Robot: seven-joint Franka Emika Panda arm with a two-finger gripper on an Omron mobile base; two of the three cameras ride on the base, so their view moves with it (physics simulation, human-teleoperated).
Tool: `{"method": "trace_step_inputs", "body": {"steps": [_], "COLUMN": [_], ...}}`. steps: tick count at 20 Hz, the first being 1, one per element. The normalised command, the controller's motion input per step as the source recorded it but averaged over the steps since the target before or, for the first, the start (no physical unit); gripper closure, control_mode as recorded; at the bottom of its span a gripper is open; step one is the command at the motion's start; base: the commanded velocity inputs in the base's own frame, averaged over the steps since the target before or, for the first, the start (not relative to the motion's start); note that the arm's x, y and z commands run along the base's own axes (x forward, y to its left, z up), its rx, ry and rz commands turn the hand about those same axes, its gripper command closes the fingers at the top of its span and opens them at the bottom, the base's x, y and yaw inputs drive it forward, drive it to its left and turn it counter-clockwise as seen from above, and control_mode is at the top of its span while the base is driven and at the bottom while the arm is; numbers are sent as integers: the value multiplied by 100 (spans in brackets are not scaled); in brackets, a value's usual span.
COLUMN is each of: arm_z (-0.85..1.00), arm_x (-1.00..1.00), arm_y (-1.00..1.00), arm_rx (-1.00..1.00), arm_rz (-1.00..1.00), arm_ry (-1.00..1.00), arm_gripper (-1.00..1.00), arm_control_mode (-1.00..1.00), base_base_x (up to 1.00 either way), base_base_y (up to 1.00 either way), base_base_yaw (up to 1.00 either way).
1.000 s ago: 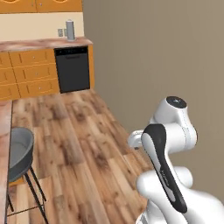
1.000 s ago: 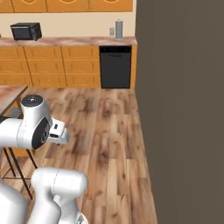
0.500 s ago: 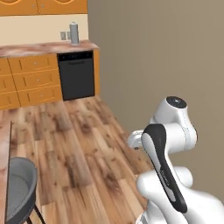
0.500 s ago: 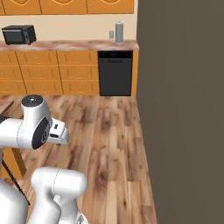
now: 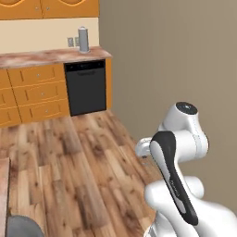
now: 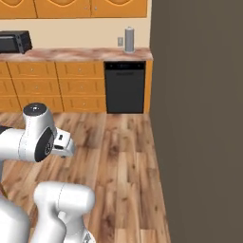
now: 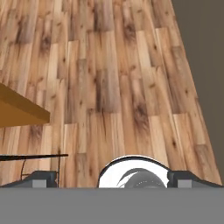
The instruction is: There is a wine glass and glass cup on the dining counter. Place the wine bottle next to the wine glass and the juice bottle next to the glass cup.
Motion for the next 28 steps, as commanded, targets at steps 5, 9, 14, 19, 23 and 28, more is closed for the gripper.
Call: {"method": "trace_step_inputs", "body": {"steps": [5, 9, 14, 19, 23, 28], "arm_z": [0, 0, 0, 0, 0, 0], "arm_x": [0, 0, 0, 0, 0, 0], "arm_y": [0, 0, 0, 0, 0, 0], "arm_rx": [0, 0, 0, 0, 0, 0], "arm_rz": [0, 0, 0, 0, 0, 0], "arm_ry": [0, 0, 0, 0, 0, 0], "arm_gripper": [-100, -100, -100, -100, -100, -100], "arm_control_mode": [100, 100, 100, 100, 100, 100], "base_base_x": [90, 89, 78, 75, 62, 43], "base_base_y": [23, 23, 8, 5, 3, 0], "base_base_yaw": [2, 7, 27, 33, 43, 59]}}
